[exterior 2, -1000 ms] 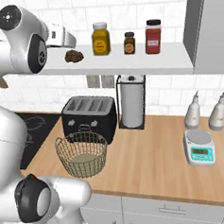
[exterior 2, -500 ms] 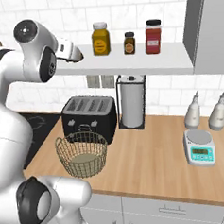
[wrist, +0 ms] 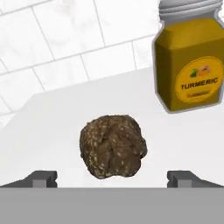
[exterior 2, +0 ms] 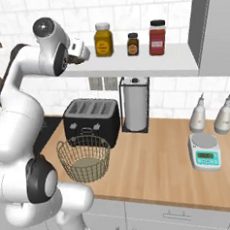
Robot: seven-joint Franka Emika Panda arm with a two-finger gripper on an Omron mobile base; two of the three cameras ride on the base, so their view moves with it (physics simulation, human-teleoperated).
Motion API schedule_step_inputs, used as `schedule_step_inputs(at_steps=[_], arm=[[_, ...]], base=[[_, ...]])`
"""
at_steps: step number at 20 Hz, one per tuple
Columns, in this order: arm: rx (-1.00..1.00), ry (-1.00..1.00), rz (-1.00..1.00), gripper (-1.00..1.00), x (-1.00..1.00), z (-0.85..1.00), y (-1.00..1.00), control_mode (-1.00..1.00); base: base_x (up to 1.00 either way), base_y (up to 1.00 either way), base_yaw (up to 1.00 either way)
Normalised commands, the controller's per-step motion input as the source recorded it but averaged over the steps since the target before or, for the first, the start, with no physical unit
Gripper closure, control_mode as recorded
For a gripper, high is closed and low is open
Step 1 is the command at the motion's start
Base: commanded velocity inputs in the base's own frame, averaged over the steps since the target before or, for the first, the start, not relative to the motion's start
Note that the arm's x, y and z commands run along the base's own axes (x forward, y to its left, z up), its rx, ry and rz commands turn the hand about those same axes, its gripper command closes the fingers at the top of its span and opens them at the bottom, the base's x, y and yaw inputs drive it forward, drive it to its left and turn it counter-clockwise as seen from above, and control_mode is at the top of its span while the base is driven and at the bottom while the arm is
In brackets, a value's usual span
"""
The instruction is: Open the cabinet, pick up the bread from the cabinet and place it in the basket. Then move the basket to the dining counter.
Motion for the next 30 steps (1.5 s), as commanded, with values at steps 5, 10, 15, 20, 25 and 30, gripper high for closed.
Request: schedule_step_inputs(at_steps=[5, 10, 15, 20, 25, 30], arm=[[0.0, 0.02, 0.0, -1.0, 0.76, 0.0, 0.0, -1.0], [0.0, 0.01, 0.0, -1.0, 0.49, -0.15, 0.0, -1.0], [0.0, 0.01, 0.0, -1.0, 0.17, -0.18, 0.0, -1.0], [0.0, 0.0, 0.0, -1.0, 0.0, -0.03, 0.0, -1.0], [0.0, -0.01, 0.0, -1.0, -0.15, 0.0, 0.0, -1.0], [0.0, 0.0, 0.0, -1.0, -0.09, 0.0, 0.12, -1.0]], base=[[0.0, 0.0, 0.0], [0.0, 0.0, 0.0], [0.0, 0.0, 0.0], [0.0, 0.0, 0.0], [0.0, 0.0, 0.0], [0.0, 0.0, 0.0]])
